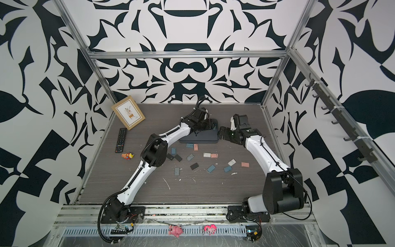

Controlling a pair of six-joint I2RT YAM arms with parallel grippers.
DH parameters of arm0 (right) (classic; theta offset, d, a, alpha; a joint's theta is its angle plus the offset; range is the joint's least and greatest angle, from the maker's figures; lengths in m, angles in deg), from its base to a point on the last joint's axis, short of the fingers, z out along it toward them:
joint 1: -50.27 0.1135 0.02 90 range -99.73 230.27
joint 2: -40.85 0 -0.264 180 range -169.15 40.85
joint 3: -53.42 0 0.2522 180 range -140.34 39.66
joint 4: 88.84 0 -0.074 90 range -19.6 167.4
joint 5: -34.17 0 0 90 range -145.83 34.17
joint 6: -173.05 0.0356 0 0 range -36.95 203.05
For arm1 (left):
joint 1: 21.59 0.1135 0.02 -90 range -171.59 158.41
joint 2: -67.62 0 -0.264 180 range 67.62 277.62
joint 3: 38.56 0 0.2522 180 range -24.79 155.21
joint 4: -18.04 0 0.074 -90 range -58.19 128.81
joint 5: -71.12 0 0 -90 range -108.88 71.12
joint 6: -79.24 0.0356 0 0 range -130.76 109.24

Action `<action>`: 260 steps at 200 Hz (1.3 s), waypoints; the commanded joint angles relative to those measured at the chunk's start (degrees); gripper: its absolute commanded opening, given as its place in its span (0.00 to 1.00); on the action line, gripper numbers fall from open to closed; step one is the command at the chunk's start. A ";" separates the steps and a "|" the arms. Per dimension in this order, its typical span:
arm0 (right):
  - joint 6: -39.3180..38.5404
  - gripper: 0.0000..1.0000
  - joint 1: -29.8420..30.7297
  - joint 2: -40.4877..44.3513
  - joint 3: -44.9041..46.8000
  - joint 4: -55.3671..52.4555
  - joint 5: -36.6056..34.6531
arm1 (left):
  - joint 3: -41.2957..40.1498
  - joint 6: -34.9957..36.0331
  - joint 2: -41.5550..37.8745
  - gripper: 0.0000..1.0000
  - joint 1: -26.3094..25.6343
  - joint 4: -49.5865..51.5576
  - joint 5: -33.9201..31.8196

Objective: Put the eraser in the storage box
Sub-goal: Place the eraser in the storage box, then pick up the eraser from the center of the board.

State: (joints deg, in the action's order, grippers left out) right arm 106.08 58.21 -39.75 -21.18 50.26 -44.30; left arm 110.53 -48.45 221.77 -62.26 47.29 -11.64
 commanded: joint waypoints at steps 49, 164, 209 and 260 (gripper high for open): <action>1.02 0.99 -0.99 2.37 -0.52 -3.46 -4.33 | -3.12 -0.89 -5.83 0.78 -0.47 2.69 1.28; 5.56 0.98 -1.26 8.00 12.61 -11.24 -13.55 | -27.89 1.13 -31.72 0.99 -4.10 -2.34 2.25; 9.28 0.94 -0.94 7.91 18.30 -10.64 -12.89 | -45.33 0.25 -43.92 0.99 -6.85 -7.45 3.21; 13.52 0.91 1.90 7.40 21.57 -8.39 -14.02 | -58.78 -0.10 -52.54 0.99 -8.03 -10.43 3.88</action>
State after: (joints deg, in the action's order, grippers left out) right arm 116.35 58.61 -32.69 0.29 40.36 -56.82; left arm 56.20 -48.08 173.42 -70.17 39.88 -8.45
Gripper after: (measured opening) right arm 0.922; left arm 0.992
